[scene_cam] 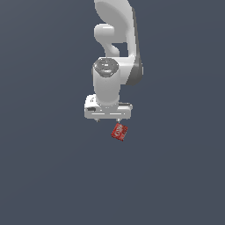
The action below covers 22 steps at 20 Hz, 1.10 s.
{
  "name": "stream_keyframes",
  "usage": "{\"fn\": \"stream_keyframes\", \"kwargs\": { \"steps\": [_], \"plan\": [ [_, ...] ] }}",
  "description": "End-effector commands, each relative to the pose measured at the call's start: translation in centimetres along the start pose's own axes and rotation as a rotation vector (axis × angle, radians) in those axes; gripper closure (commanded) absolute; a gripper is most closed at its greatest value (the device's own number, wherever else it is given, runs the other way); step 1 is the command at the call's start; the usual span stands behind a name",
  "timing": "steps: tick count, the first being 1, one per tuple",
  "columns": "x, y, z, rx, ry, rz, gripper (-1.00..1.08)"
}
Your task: Pick up the object and move it to a goal position.
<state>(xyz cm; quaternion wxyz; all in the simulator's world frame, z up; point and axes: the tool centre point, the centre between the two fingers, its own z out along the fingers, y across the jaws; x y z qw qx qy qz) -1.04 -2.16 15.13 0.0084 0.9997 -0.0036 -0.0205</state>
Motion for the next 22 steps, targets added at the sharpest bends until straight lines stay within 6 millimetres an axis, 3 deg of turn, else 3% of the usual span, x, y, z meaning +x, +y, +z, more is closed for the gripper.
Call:
{"fn": "stream_keyframes", "kwargs": {
  "steps": [1, 11, 22],
  "plan": [
    [0.0, 0.0, 0.0, 0.0, 0.0, 0.0, -0.92],
    [0.4, 2.3, -0.4, -0.017, 0.0, -0.009, -0.92],
    [0.4, 1.2, 0.7, -0.011, 0.006, 0.04, -0.92]
  ]
}}
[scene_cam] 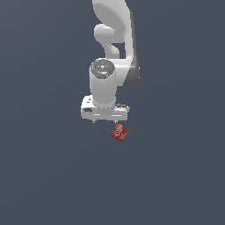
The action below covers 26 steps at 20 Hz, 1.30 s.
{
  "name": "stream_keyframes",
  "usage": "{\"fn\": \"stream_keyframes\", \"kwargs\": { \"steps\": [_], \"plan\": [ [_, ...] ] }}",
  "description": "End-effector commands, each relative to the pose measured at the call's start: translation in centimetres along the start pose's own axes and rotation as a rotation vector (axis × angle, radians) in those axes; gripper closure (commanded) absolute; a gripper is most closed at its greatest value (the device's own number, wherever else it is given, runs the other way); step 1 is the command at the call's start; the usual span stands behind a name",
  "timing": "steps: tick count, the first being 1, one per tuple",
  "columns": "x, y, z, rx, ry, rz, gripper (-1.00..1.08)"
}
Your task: Pick up the object and move it to a goal position.
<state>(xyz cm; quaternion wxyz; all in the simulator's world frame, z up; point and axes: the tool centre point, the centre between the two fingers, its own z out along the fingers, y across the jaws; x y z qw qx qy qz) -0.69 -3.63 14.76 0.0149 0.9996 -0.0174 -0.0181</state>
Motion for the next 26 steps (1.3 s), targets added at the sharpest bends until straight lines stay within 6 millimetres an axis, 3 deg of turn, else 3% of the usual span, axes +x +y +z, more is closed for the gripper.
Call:
{"fn": "stream_keyframes", "kwargs": {
  "steps": [1, 17, 26],
  "plan": [
    [0.0, -0.6, 0.5, 0.002, 0.002, 0.022, -0.92],
    [-1.0, -6.2, 6.2, 0.029, 0.023, 0.295, -0.92],
    [-1.6, -7.9, 7.9, 0.036, 0.029, 0.381, -0.92]
  ]
}}
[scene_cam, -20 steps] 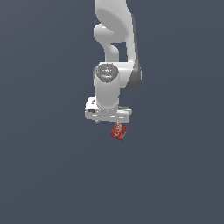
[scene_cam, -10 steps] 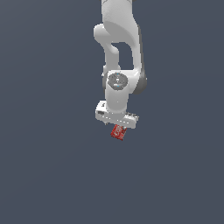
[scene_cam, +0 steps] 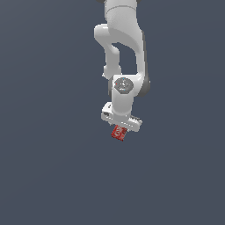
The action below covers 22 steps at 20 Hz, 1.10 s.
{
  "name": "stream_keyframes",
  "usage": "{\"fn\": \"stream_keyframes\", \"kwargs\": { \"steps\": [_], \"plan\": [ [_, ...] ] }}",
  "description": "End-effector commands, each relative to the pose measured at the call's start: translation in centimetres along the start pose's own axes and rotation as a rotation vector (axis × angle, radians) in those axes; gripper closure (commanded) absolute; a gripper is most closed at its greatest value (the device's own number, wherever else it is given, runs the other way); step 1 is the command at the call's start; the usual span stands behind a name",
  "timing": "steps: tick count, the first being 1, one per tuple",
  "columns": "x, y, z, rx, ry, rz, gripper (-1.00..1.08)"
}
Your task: Pick up the object and move it to a goal position.
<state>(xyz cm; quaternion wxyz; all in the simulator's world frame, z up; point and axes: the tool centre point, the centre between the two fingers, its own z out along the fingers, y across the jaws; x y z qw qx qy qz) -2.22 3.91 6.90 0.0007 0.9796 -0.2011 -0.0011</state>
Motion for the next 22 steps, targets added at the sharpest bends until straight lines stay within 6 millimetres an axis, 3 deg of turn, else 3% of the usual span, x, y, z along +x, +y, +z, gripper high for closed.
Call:
{"fn": "stream_keyframes", "kwargs": {
  "steps": [1, 9, 17, 22],
  "plan": [
    [-0.2, -0.2, 0.3, 0.001, 0.002, 0.015, -0.92],
    [-0.2, -0.2, 0.8, 0.001, 0.001, 0.017, -0.92],
    [-0.3, -0.2, 4.4, 0.002, 0.002, 0.02, -0.92],
    [-0.3, -0.3, 5.4, 0.002, 0.002, 0.02, -0.92]
  ]
}}
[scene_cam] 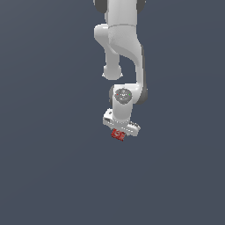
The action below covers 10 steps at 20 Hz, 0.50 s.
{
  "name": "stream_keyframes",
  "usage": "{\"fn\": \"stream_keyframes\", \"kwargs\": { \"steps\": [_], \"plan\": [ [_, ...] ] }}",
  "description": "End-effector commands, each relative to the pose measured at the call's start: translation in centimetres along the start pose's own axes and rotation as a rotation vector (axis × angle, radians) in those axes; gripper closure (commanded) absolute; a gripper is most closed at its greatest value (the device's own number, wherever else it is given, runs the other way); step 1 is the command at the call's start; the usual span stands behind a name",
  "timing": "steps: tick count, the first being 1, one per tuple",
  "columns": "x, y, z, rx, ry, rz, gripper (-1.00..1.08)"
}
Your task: Pick up the object and move it to a goal position.
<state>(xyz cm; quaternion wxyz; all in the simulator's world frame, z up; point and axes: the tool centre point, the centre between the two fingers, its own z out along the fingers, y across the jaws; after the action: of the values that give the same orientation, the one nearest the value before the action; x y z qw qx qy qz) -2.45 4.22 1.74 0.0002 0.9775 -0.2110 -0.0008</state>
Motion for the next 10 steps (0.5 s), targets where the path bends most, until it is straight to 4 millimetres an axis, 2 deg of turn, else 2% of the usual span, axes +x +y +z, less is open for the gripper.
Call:
{"fn": "stream_keyframes", "kwargs": {
  "steps": [1, 2, 10],
  "plan": [
    [0.07, -0.05, 0.21, 0.001, 0.001, 0.0, -0.92],
    [0.07, -0.05, 0.21, 0.001, 0.001, 0.0, 1.08],
    [0.07, -0.05, 0.21, 0.001, 0.001, 0.0, 1.08]
  ]
}}
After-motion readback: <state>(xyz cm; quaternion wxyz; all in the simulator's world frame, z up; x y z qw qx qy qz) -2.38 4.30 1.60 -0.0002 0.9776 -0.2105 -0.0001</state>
